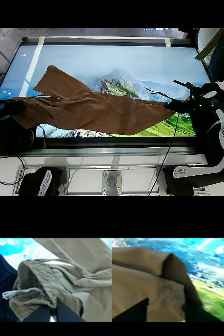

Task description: Fold the clothes and pants, and hang the long-sleeved shirts on hangers.

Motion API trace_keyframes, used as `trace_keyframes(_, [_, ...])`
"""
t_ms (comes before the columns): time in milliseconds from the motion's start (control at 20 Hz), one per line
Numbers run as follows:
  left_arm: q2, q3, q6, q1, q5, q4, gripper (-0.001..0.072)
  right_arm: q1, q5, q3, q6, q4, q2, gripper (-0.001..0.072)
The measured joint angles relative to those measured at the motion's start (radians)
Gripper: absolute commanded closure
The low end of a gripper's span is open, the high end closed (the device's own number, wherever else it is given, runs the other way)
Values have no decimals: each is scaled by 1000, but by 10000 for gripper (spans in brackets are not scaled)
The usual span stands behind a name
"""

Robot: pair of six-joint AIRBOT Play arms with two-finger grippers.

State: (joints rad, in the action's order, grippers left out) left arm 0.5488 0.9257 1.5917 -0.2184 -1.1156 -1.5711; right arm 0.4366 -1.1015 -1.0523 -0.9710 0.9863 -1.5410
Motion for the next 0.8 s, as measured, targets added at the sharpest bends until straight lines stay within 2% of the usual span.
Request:
trace_keyframes(100, [0, 0, 3, 0, 0, 0, 681, -19, -38, 0, 20, -8, -3, 684])
trace_keyframes(400, [0, 0, 3, 0, 0, -27, 681, -3, -246, -81, 43, 11, 19, 699])
trace_keyframes(650, [0, 0, 86, 0, 30, -51, 681, 60, -396, -213, 21, 60, 121, 700])
trace_keyframes(800, [0, 0, 112, -5, -53, -143, 682, 124, -488, -177, 12, 135, 204, 700])
